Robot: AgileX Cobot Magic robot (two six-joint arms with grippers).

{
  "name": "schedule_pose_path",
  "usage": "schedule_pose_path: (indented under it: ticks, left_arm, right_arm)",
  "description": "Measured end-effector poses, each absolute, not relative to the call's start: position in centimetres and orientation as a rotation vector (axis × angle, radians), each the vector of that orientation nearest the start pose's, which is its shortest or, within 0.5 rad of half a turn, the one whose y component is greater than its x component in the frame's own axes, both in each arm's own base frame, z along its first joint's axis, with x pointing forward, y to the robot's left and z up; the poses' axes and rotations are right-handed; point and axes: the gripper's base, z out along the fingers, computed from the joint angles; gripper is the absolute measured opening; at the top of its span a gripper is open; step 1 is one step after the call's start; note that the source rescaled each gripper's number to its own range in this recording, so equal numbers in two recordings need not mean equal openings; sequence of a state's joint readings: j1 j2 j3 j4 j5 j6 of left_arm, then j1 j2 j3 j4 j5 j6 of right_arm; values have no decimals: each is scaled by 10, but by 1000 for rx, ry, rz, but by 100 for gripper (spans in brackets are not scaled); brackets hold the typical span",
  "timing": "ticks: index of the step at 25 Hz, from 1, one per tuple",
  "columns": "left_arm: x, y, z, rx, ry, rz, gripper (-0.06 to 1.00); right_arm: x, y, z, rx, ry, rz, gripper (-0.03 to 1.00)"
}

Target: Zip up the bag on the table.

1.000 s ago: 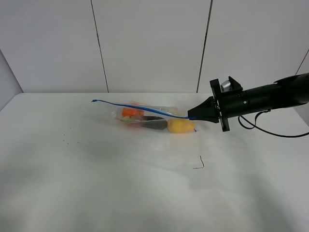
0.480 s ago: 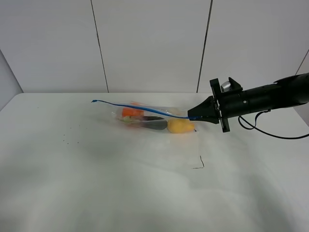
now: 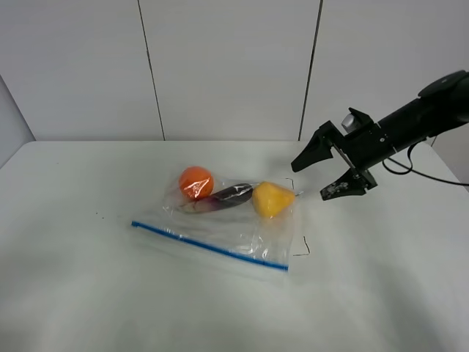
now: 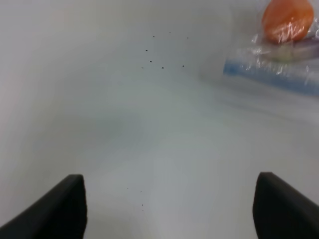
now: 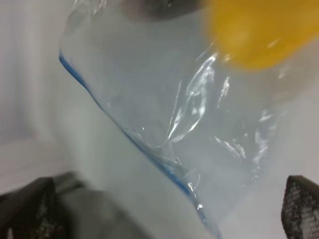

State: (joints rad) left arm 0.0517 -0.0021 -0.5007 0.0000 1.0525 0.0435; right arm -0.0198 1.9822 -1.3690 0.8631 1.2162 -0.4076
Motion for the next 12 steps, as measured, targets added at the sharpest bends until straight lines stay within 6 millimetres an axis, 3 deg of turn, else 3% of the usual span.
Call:
schedule_pose_path:
  ticks: [6, 12]
  left_arm:
    - [-5, 0, 278, -8, 2034, 60, 91]
    - [-5, 0, 278, -8, 2034, 60, 91]
  right_arm:
    - [399, 28, 225, -44, 3002, 619, 100]
    - [405, 10, 233, -86, 3021, 289, 100]
